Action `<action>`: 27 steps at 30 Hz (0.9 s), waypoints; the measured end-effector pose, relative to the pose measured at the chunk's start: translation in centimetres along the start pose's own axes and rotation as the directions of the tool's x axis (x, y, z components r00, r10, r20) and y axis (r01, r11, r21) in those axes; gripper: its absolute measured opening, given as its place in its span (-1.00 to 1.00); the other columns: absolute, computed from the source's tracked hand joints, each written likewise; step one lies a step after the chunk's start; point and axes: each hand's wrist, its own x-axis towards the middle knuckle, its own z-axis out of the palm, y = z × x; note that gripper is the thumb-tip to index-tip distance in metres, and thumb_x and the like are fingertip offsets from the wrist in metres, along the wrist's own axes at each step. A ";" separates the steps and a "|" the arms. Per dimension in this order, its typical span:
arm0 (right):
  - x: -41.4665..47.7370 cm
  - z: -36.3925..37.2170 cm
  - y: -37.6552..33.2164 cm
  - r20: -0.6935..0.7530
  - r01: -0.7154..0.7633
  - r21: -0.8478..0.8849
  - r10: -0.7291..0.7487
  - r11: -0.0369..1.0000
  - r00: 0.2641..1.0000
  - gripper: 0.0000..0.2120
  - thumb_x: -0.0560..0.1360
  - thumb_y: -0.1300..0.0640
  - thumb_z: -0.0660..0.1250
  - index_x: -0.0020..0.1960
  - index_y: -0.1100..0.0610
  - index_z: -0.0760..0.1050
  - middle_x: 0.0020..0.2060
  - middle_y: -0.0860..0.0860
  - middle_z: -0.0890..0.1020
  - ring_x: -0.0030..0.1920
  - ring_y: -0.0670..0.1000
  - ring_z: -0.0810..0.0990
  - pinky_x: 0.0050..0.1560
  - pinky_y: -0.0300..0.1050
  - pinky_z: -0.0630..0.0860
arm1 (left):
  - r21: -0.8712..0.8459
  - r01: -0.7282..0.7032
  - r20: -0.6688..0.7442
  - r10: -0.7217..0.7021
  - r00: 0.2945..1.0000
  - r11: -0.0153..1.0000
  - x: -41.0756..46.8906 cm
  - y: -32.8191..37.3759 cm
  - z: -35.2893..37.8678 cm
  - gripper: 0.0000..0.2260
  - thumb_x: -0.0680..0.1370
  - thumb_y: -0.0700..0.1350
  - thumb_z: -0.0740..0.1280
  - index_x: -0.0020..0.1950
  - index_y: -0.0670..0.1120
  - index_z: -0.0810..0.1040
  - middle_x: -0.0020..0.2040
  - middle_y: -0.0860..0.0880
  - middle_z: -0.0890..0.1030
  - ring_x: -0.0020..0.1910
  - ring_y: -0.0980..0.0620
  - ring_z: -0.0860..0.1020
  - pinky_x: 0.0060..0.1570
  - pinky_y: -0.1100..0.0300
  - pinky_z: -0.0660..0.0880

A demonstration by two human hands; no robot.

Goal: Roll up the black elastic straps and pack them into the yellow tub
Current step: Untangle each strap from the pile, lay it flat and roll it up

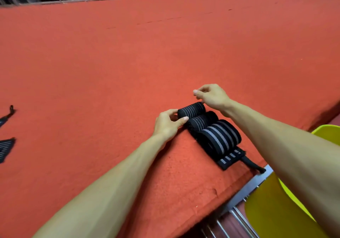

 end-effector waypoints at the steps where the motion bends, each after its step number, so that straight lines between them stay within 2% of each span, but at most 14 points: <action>1: -0.1 0.0 -0.1 -0.010 0.002 -0.008 -0.002 1.000 1.000 -0.75 0.57 -0.02 0.30 0.05 0.14 0.62 -0.03 0.04 0.68 0.03 0.04 0.62 0.16 -0.02 0.51 | 0.025 -0.009 0.043 0.008 0.999 1.000 -0.1 0.0 -0.2 -0.69 0.51 -0.04 0.44 0.24 -0.04 0.59 -0.01 0.04 0.64 -0.06 0.10 0.55 -0.04 0.29 0.41; 4: -1.0 0.1 -1.3 -0.037 0.025 -0.032 -0.027 0.999 0.999 -0.73 0.57 -0.01 0.30 0.08 0.16 0.62 0.01 0.05 0.68 0.09 0.03 0.60 0.09 -0.15 0.45 | 0.058 0.025 0.091 -0.030 0.995 0.998 -1.6 0.2 -2.2 -0.58 0.55 -0.01 0.38 0.40 -0.05 0.46 0.18 -0.02 0.58 0.11 0.00 0.56 0.17 0.08 0.50; 6: -1.6 0.5 -2.5 -0.039 0.048 -0.045 -0.050 0.998 0.998 -0.74 0.57 -0.02 0.31 0.07 0.15 0.62 0.01 0.05 0.69 0.11 0.04 0.60 0.07 -0.17 0.42 | 0.083 0.033 0.062 -0.039 0.997 0.996 -3.1 0.0 -4.5 -0.64 0.57 -0.07 0.36 0.36 -0.08 0.49 0.19 -0.06 0.58 0.07 -0.06 0.57 0.19 0.00 0.51; 8: -2.6 1.3 -4.1 -0.028 0.075 -0.053 -0.077 0.996 0.997 -0.76 0.57 -0.02 0.31 0.05 0.13 0.62 0.01 0.04 0.69 0.11 0.04 0.60 0.03 -0.20 0.39 | 0.096 0.062 0.011 -0.063 0.998 0.993 -5.1 -0.7 -7.5 -0.73 0.58 -0.12 0.34 0.28 -0.07 0.55 0.08 -0.05 0.60 -0.06 -0.06 0.55 0.16 0.00 0.51; 10: -4.0 2.6 -6.1 -0.008 0.111 -0.056 -0.111 0.992 0.994 -0.77 0.57 -0.01 0.31 0.04 0.12 0.62 0.01 0.05 0.69 0.11 0.04 0.59 0.00 -0.21 0.38 | 0.111 0.096 -0.054 -0.091 0.994 0.989 -7.2 -1.7 -10.9 -0.78 0.58 -0.17 0.33 0.22 -0.06 0.58 0.04 -0.08 0.60 -0.15 0.02 0.52 0.11 0.06 0.51; 14: -7.3 6.8 -10.0 0.070 0.199 -0.051 -0.195 0.979 0.978 -0.78 0.56 -0.02 0.32 0.02 0.11 0.62 -0.02 0.01 0.67 0.10 0.01 0.58 -0.06 -0.24 0.32 | 0.123 0.157 -0.164 -0.136 0.977 0.980 -12.6 -3.5 -17.7 -0.80 0.58 -0.25 0.30 0.17 -0.09 0.59 -0.03 -0.04 0.58 -0.27 0.11 0.50 -0.11 0.21 0.46; 16: -9.1 9.4 -12.0 0.136 0.244 -0.038 -0.237 0.969 0.962 -0.78 0.56 0.00 0.32 0.03 0.12 0.62 -0.01 0.00 0.66 0.09 -0.01 0.57 -0.03 -0.24 0.34 | 0.182 0.155 -0.219 -0.114 0.969 0.971 -15.4 -4.1 -21.4 -0.80 0.56 -0.26 0.32 0.15 -0.10 0.60 -0.01 -0.04 0.60 -0.19 0.10 0.52 -0.13 0.26 0.43; 19: -12.2 13.6 -15.4 0.243 0.293 0.001 -0.285 0.956 0.927 -0.80 0.55 0.01 0.33 0.04 0.11 0.62 -0.04 -0.02 0.65 0.01 -0.05 0.55 -0.01 -0.24 0.36 | 0.246 0.161 -0.326 -0.075 0.942 0.956 -19.7 -5.5 -27.1 -0.82 0.54 -0.26 0.35 0.08 -0.06 0.63 0.00 -0.01 0.64 -0.01 0.07 0.57 0.02 0.27 0.42; 22: -14.6 18.5 -18.3 0.351 0.318 0.043 -0.312 0.947 0.883 -0.85 0.54 0.00 0.35 -0.01 0.06 0.60 -0.13 -0.08 0.62 -0.07 -0.07 0.54 -0.03 -0.23 0.37 | 0.332 0.220 -0.411 -0.069 0.909 0.917 -23.6 -7.8 -31.6 -0.81 0.51 -0.27 0.35 0.02 -0.02 0.63 -0.03 0.04 0.64 0.01 0.08 0.57 0.08 0.28 0.39; 25: -16.6 23.6 -21.3 0.463 0.371 0.055 -0.353 0.927 0.813 -0.85 0.54 0.01 0.35 0.00 0.07 0.60 -0.22 -0.13 0.58 -0.12 -0.08 0.51 -0.05 -0.21 0.38 | 0.410 0.259 -0.506 -0.018 0.862 0.874 -26.8 -11.1 -35.1 -0.77 0.49 -0.29 0.34 0.09 -0.06 0.63 0.03 0.00 0.55 0.05 0.07 0.51 0.18 0.23 0.38; 27: -17.6 26.3 -23.0 0.518 0.410 0.042 -0.371 0.911 0.771 -0.82 0.55 0.03 0.35 0.05 0.11 0.61 -0.25 -0.17 0.54 -0.13 -0.09 0.49 -0.05 -0.23 0.36 | 0.463 0.308 -0.556 0.002 0.831 0.831 -27.8 -13.2 -36.9 -0.74 0.50 -0.24 0.36 0.17 -0.05 0.61 0.12 -0.02 0.48 0.17 0.01 0.45 0.25 0.14 0.31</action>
